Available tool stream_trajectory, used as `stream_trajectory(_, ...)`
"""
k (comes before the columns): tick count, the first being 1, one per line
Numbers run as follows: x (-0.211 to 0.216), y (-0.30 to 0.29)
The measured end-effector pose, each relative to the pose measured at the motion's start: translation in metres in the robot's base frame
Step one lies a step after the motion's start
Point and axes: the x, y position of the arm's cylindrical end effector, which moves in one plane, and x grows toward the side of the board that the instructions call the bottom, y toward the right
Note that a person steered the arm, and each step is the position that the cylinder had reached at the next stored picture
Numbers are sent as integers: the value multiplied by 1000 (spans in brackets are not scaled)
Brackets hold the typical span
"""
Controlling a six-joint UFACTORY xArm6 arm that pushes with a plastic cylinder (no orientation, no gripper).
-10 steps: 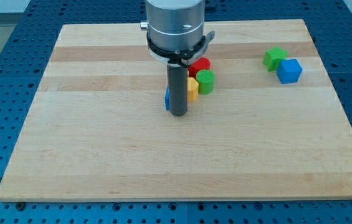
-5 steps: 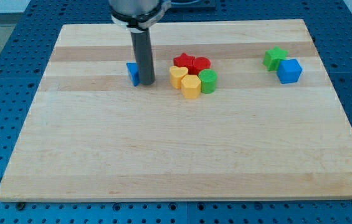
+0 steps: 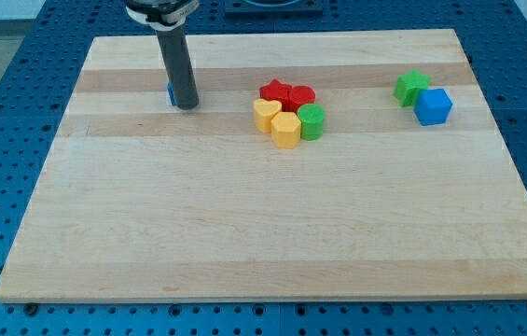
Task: Move blue triangle towards top left
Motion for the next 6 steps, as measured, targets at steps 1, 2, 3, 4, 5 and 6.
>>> stream_trajectory(1,-15,-9)
stream_trajectory(2,-35,-16)
stream_trajectory(3,-53,-33)
stream_trajectory(4,-67,-57)
stream_trajectory(5,-74,-73)
stream_trajectory(6,-74,-76)
